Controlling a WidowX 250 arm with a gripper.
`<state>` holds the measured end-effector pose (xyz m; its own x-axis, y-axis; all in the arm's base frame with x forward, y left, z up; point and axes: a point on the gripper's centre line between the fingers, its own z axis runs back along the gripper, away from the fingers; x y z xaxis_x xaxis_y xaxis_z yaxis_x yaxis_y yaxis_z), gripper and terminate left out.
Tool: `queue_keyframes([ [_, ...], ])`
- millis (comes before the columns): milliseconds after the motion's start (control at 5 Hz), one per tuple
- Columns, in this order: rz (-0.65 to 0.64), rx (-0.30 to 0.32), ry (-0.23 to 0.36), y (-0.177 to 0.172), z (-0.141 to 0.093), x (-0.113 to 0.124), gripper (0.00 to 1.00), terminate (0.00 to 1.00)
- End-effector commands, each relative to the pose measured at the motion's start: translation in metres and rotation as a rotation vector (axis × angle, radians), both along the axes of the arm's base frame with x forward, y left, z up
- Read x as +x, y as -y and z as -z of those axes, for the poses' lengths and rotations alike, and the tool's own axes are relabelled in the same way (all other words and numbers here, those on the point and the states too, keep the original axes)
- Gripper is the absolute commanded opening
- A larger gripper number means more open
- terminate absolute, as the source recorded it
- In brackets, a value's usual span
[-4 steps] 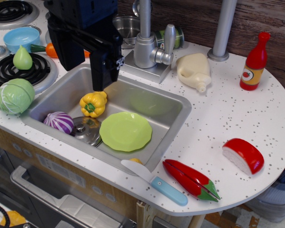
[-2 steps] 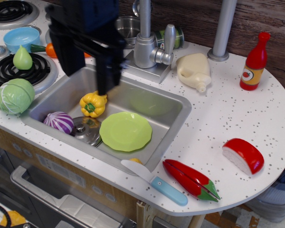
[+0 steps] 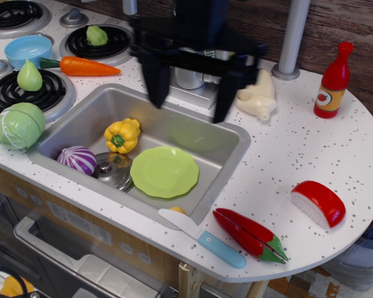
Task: Put sushi on plate
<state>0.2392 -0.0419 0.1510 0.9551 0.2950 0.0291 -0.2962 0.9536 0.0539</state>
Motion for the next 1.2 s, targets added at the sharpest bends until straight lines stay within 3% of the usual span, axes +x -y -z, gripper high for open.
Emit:
queue_keyframes([
  [0, -0.332, 0.007, 0.074, 0.053, 0.006, 0.032, 1.0, 0.0],
  [400, -0.558, 0.013, 0.087, 0.085, 0.039, 0.067, 1.0, 0.0],
  [800, -0.757, -0.005, 0.131, 0.099, 0.069, 0.079, 1.0, 0.0],
  [1000, -0.752, -0.07, 0.181, 0.098, 0.09, 0.084, 1.0, 0.0],
])
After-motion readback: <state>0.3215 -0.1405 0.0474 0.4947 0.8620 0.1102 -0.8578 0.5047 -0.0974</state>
